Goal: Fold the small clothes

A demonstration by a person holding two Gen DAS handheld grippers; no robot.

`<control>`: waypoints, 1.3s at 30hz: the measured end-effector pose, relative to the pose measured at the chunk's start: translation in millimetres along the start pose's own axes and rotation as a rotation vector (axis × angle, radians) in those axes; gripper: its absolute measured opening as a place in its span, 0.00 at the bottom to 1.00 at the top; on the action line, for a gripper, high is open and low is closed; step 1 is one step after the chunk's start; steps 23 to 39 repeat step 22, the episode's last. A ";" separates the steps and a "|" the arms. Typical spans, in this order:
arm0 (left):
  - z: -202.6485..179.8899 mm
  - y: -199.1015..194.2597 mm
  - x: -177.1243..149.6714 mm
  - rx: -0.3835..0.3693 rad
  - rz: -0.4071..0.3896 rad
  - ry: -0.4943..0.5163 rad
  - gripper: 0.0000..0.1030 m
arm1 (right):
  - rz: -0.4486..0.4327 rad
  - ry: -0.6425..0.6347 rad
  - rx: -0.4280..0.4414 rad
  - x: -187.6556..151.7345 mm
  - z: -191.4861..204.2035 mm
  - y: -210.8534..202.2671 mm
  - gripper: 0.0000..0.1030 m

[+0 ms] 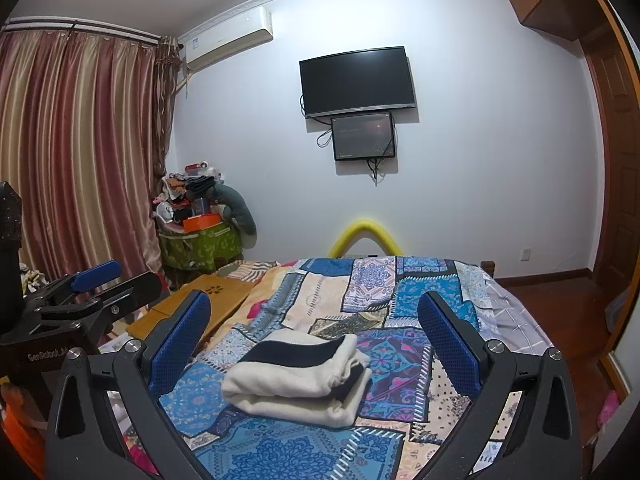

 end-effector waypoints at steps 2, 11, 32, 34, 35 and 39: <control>-2.2 0.7 -0.5 -0.008 0.004 0.000 1.00 | 0.001 0.000 0.000 -0.1 -0.2 0.1 1.00; -3.6 -0.8 -2.0 -0.013 0.003 -0.002 1.00 | 0.000 0.000 0.000 0.0 -0.2 -0.1 1.00; -0.2 3.6 -3.8 -0.012 0.019 -0.019 1.00 | 0.010 0.004 -0.003 -0.3 -3.1 0.5 1.00; -0.2 3.6 -3.8 -0.012 0.019 -0.019 1.00 | 0.010 0.004 -0.003 -0.3 -3.1 0.5 1.00; -0.2 3.6 -3.8 -0.012 0.019 -0.019 1.00 | 0.010 0.004 -0.003 -0.3 -3.1 0.5 1.00; -0.2 3.6 -3.8 -0.012 0.019 -0.019 1.00 | 0.010 0.004 -0.003 -0.3 -3.1 0.5 1.00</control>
Point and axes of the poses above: each gripper's, at about its wrist camera, not at the fingertips, and y roughly the way its jaws point, z to its left, x to its top, the point moved 7 cm from there along y, roughly the way its jaws point, and after that the axes turned 2 degrees about -y, right-handed, at the moved point
